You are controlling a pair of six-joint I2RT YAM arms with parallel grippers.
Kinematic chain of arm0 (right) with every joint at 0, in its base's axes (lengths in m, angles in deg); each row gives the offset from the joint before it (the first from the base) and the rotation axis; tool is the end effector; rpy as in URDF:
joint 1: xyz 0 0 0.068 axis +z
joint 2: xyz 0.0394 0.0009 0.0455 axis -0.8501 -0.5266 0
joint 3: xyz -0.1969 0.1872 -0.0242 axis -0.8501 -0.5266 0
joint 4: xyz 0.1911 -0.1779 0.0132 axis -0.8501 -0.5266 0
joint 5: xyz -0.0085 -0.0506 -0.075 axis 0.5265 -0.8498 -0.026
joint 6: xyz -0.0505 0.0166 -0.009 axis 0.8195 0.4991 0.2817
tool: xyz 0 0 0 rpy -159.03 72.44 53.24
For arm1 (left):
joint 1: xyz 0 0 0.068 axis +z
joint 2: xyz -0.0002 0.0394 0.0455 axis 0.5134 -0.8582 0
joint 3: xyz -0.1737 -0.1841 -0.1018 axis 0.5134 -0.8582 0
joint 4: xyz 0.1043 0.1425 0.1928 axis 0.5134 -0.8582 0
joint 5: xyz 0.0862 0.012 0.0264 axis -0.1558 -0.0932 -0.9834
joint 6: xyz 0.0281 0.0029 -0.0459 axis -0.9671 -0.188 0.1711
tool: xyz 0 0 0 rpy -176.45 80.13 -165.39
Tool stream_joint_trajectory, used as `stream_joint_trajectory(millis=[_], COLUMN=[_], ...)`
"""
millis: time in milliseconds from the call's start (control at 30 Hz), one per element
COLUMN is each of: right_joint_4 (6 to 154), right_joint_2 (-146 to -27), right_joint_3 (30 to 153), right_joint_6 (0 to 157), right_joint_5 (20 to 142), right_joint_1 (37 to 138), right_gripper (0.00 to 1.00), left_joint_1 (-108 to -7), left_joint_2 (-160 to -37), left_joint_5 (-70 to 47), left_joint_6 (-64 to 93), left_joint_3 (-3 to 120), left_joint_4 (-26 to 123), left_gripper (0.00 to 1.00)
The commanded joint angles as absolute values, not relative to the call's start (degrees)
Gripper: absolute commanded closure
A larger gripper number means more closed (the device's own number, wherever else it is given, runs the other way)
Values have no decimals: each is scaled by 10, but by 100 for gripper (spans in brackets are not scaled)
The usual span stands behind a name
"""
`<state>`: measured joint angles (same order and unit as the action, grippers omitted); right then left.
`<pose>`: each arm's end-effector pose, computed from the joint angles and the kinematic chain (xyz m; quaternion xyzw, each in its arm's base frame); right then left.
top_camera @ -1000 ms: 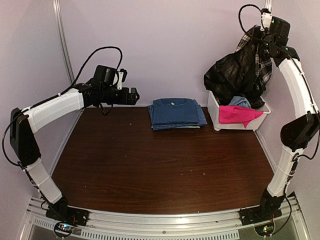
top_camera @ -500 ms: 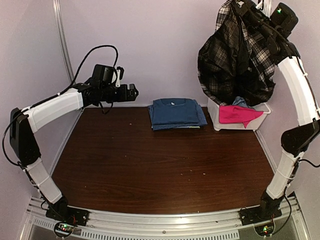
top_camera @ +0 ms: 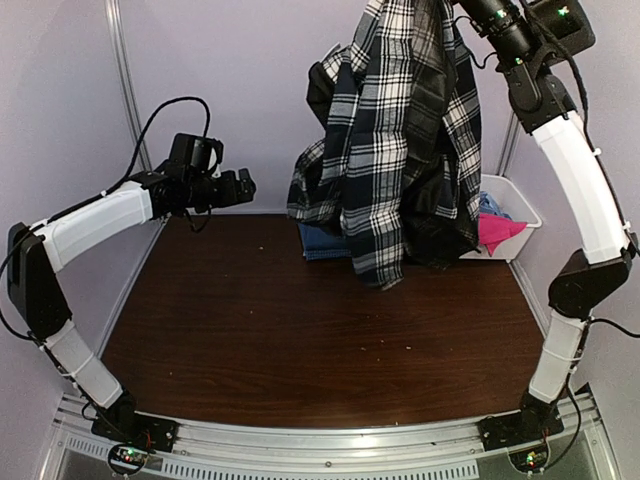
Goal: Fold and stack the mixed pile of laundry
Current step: Place the crumpled skirt at the center of the board.
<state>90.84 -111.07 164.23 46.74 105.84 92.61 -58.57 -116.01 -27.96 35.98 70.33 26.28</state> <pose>0.2333 0.1827 0.6596 -0.2518 0.3177 0.6112 0.6797 0.3403 -0.1728 0.3410 -0.0771 0.8605 -0.1981 0.4631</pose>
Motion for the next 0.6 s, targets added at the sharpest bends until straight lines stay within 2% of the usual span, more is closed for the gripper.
stream_joint_trajectory(millis=[0, 133, 333, 400, 433, 467, 533, 567], right_joint_4=[1000, 965, 957, 851, 796, 735, 616, 569], right_joint_2=[-1111, -1044, -862, -792, -757, -725, -669, -643], right_joint_3=[1638, 1478, 1009, 882, 825, 778, 703, 675], right_joint_6=[408, 441, 449, 515, 550, 586, 617, 626], right_joint_5=[1110, 1149, 1263, 1238, 1215, 1181, 1093, 1064], right_joint_1=[953, 933, 839, 815, 808, 805, 799, 792], right_gripper=[100, 100, 100, 100, 94, 81, 42, 29], left_joint_1=[-581, -575, -570, -571, -571, -571, -573, -577], left_joint_2=[-1130, -1120, -1083, -1064, -1050, -1039, -1019, -1009], left_joint_5=[-303, -311, -291, -266, -245, -225, -197, -177], left_joint_6=[373, 372, 361, 351, 344, 337, 325, 321], left_joint_3=[698, 691, 632, 600, 583, 568, 539, 526], left_joint_4=[268, 253, 251, 253, 259, 259, 252, 244], left_gripper=[2, 2, 2, 3, 4, 5, 7, 7])
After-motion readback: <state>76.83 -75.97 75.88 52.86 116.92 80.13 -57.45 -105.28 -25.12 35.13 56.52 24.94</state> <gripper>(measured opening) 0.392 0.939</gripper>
